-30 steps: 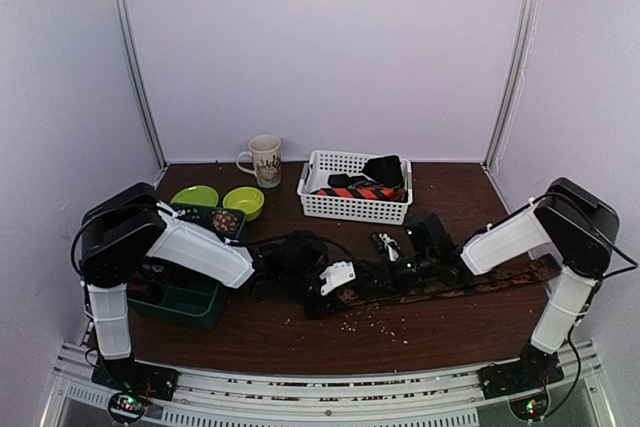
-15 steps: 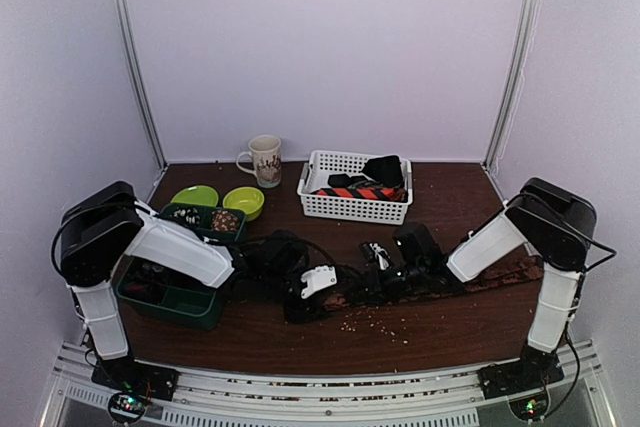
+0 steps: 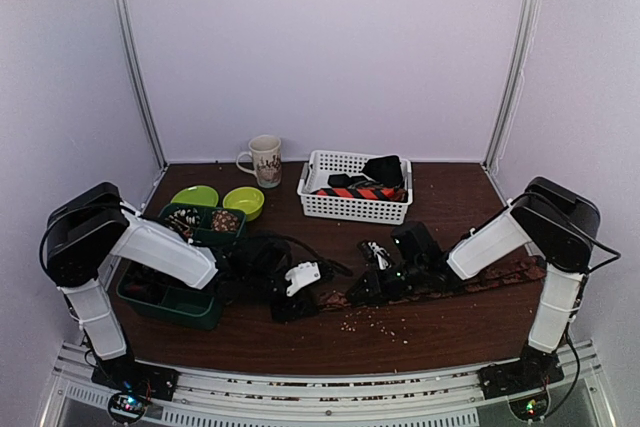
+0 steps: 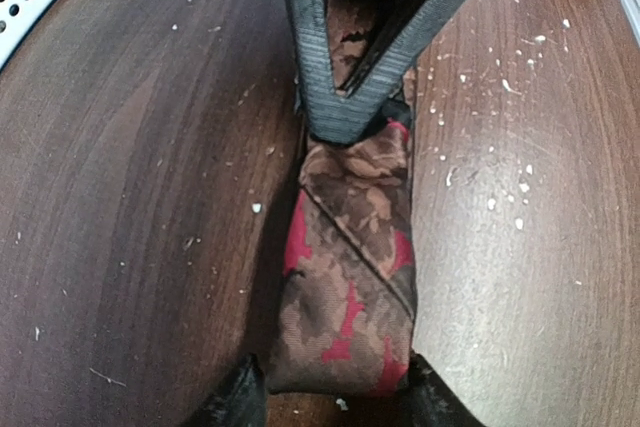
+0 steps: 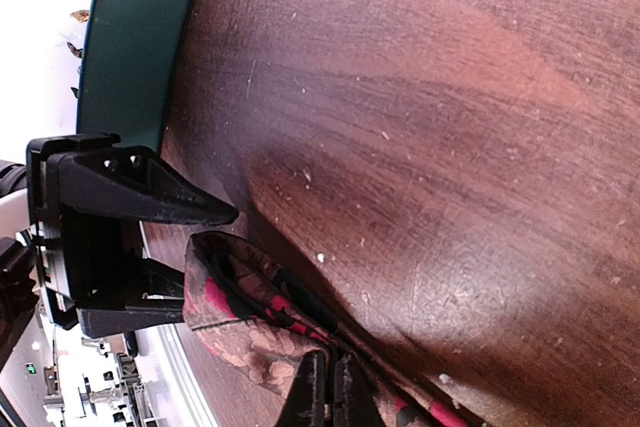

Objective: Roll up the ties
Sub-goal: Smooth out the tie at the center of the board.

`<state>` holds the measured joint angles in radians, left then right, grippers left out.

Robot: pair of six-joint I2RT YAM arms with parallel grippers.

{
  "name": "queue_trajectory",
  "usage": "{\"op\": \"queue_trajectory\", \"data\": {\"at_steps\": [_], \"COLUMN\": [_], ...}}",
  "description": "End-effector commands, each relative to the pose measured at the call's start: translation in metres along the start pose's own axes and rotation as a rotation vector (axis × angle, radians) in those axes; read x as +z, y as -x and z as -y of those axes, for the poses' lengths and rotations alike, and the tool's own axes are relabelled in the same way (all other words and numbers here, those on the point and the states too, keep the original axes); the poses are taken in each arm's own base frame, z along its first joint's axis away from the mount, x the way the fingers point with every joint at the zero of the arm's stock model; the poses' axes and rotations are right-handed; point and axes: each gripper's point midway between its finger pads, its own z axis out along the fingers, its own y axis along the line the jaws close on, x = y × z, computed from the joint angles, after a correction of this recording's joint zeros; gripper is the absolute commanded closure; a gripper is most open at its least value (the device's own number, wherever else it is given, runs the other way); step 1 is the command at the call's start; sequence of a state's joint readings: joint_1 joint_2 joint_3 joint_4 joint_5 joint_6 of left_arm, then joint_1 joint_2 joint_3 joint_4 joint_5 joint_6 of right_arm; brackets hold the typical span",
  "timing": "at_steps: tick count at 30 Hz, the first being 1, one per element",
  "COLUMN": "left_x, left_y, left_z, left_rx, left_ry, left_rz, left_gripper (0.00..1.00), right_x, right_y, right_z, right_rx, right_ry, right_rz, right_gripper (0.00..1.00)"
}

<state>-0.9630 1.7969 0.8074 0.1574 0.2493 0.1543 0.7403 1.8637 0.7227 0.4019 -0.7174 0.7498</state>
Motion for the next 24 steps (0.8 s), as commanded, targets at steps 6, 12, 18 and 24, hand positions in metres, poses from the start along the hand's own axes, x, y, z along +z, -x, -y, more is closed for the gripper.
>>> {"op": "queue_trajectory", "data": {"at_steps": [6,12,18,24], "left_x": [-0.033,-0.039,-0.009,0.012], "left_y": [0.062,0.068,0.05,0.026], "left_z": [-0.007,-0.033,-0.029,-0.025], "left_rx": [-0.037,-0.067,-0.02,0.046], "left_ry": [0.086,0.246,0.22,0.193], "left_rz": [0.286,0.36,0.293,0.194], "left_gripper": [0.46,0.46,0.5,0.56], "right_x": [-0.002,-0.002,-0.001,-0.001], "right_y": [-0.013,-0.012,-0.014,-0.014], "right_z": [0.03,0.028,0.03,0.027], "right_rx": [0.044,0.048,0.052,0.065], "right_ry": [-0.121,-0.116,-0.118,-0.105], "right_rz": [-0.018,-0.018,-0.024,-0.024], "right_gripper": [1.0,1.0,1.0,1.0]}}
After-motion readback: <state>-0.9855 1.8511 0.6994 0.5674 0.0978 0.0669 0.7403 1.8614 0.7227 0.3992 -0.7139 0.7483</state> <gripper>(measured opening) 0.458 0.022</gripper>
